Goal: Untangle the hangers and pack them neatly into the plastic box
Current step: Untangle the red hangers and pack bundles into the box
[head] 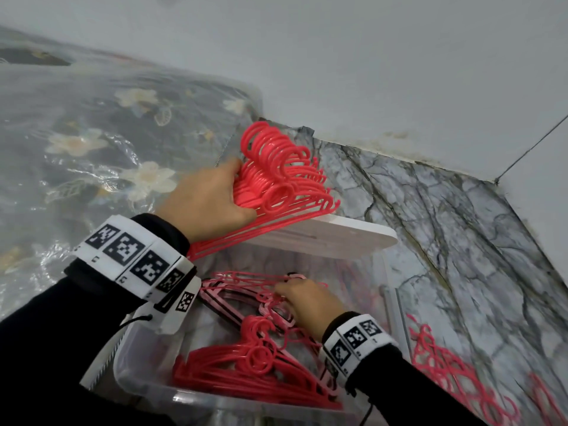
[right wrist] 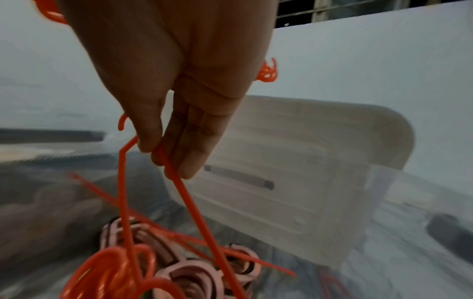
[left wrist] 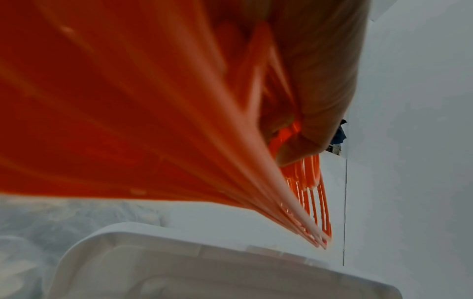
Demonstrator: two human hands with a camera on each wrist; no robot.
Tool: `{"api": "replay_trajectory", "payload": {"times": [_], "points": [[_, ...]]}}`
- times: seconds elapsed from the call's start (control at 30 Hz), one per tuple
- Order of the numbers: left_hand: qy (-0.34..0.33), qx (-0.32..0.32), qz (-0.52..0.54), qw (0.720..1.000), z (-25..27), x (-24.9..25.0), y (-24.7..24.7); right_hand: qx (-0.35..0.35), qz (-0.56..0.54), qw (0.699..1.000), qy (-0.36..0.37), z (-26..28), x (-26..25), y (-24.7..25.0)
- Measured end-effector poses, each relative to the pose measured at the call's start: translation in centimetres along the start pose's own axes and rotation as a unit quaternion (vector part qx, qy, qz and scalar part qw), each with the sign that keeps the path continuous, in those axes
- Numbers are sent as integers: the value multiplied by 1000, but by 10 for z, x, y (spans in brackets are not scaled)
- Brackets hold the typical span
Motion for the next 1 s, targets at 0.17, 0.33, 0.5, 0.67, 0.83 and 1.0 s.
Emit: {"api": "replay_trajectory", "payload": {"times": [0.17,0.33,0.5,0.67,0.83,1.0], "points": [[20,15,7,1000,-2,-4,3,53,34,998,-16,2,-7,23],[31,35,43,998,-6,-10,10,153,-9,987,-57,16,14,80],[44,43,42,997,-6,-12,11,159,-39,983,-81,31,37,91],[36,29,48,998,-5,-5,7,82,-21,995,-48,9,16,47],[24,18,43,999,-4,0,1,3,11,1000,0,-7,-21,0],[19,21,40,999,-5,-4,2,46,31,998,-14,-4,-21,21]]}}
Point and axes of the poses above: each hand's wrist, its own z-axis away from the middle knuckle, its own y-axis out of the back of the hand, x = y × z, the point moved 10 cm from there along -z, towards the middle knuckle, and after that the axes turned 8 degrees about y, right-handed, at the moved point
